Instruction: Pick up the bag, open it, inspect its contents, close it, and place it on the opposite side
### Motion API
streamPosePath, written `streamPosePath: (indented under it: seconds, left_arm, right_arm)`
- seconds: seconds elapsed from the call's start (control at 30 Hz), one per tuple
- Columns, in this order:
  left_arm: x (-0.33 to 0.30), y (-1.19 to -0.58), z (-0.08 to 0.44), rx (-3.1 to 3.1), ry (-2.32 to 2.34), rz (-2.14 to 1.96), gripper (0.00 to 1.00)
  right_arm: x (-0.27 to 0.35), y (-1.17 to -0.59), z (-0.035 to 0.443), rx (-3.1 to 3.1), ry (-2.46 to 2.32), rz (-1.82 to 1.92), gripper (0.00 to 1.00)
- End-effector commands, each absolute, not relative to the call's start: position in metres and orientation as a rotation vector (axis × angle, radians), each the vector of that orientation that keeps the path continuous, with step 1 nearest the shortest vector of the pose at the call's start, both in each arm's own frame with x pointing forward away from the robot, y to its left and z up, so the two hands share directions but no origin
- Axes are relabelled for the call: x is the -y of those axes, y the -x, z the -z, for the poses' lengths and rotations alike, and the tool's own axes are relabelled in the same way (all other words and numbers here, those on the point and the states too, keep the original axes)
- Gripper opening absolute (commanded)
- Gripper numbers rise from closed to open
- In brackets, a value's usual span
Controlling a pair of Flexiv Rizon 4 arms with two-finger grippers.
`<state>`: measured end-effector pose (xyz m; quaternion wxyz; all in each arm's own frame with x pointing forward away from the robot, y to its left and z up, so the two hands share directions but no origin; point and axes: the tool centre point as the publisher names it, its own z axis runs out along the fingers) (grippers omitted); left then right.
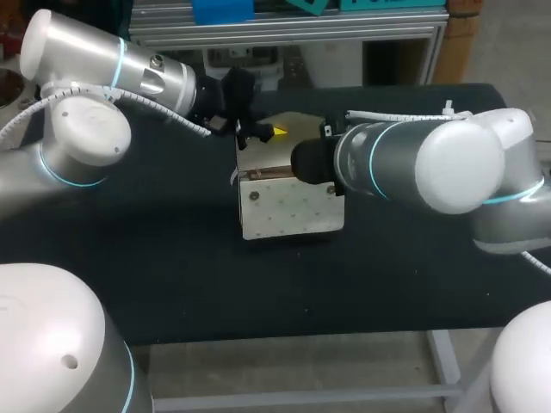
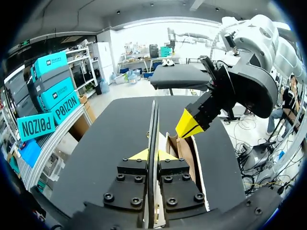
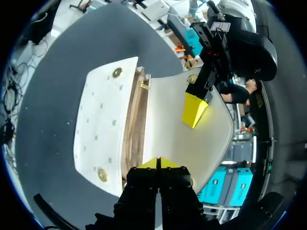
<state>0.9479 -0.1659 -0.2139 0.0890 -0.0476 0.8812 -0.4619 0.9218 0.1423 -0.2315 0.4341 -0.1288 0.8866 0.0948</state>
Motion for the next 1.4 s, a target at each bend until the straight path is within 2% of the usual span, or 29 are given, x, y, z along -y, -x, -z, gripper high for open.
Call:
streamPosePath:
  seconds: [0.03, 0.37, 0.87, 0.9, 1.0, 1.4]
  left_arm:
    - [0.175, -0.985, 0.234, -2.749, 0.133, 1.432, 0.00]
    - [0.179, -1.020, 0.283, -2.878, 0.251, 1.408, 0.00]
    - [0.167, -0.998, 0.304, -2.814, 0.154, 1.316, 0.00]
    - [0.167, -0.997, 0.306, -2.815, 0.155, 1.316, 0.00]
    - [0.166, -0.992, 0.312, -2.820, 0.139, 1.306, 0.00]
    - [0.161, -0.994, 0.333, -2.857, 0.170, 1.332, 0.00]
  right_arm:
    - [-0.134, -0.900, 0.227, -2.064, 0.286, -0.237, 0.00]
    - [-0.128, -0.892, 0.244, -2.107, 0.274, -0.221, 0.00]
    - [-0.135, -0.879, 0.281, -2.098, 0.269, -0.183, 0.00]
    - [-0.136, -0.877, 0.284, -2.091, 0.266, -0.180, 0.03]
    - [-0.137, -0.873, 0.293, -2.078, 0.247, -0.169, 0.19]
    - [-0.135, -0.855, 0.316, -2.031, 0.133, -0.121, 0.32]
